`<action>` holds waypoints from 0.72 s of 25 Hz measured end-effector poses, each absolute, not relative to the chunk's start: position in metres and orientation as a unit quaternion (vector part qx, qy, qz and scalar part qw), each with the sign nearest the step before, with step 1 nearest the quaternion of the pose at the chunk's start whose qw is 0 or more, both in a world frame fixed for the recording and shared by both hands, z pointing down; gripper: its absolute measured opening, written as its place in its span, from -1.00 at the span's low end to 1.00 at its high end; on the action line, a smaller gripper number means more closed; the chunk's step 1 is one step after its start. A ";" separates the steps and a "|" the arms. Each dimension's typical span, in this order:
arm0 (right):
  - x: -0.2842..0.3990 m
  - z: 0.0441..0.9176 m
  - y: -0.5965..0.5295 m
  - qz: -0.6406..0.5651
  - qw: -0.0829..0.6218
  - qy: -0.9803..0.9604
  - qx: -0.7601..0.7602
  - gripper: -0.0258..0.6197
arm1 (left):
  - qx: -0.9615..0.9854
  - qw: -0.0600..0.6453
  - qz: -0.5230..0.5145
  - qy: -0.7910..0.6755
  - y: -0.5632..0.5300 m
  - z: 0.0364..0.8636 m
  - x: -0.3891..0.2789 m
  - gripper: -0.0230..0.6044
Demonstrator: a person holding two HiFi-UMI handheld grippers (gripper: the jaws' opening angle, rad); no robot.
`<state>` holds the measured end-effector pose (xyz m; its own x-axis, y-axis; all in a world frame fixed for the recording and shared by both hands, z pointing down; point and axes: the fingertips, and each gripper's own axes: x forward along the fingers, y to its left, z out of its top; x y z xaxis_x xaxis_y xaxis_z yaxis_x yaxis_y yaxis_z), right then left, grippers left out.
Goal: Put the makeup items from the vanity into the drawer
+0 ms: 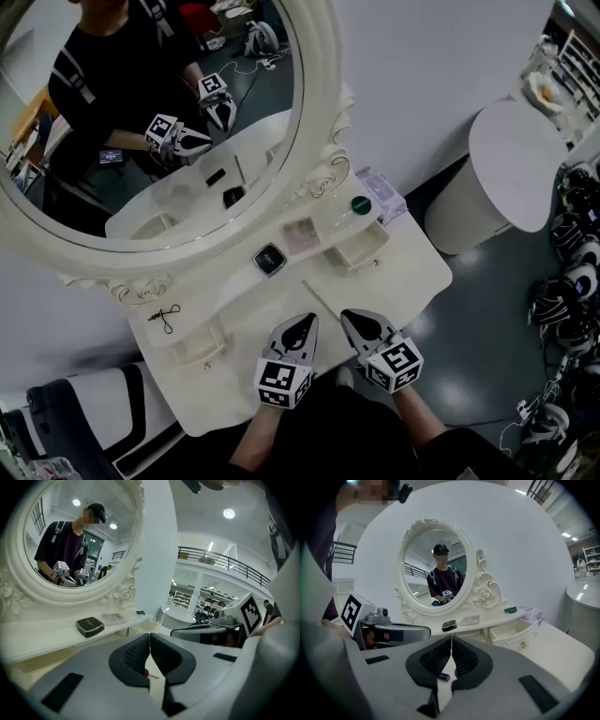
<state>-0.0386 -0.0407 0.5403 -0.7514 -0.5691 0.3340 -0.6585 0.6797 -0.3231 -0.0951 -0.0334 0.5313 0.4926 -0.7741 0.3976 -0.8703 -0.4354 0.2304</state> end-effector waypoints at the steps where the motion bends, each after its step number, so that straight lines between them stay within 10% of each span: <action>1: -0.041 0.543 -0.043 0.217 0.109 -0.909 0.339 -0.85 | 0.840 0.209 0.116 -0.488 -0.036 0.533 -0.098 -0.88; 18: -0.056 0.563 -0.066 0.212 0.161 -0.899 0.349 -0.85 | 0.844 0.231 0.105 -0.473 -0.060 0.548 -0.117 -0.88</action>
<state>-0.0562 -0.0659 0.5632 -0.7047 -0.5584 0.4377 -0.6951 0.6672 -0.2677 -0.1172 -0.0599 0.5482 0.5305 -0.7496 0.3958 -0.8467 -0.4456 0.2907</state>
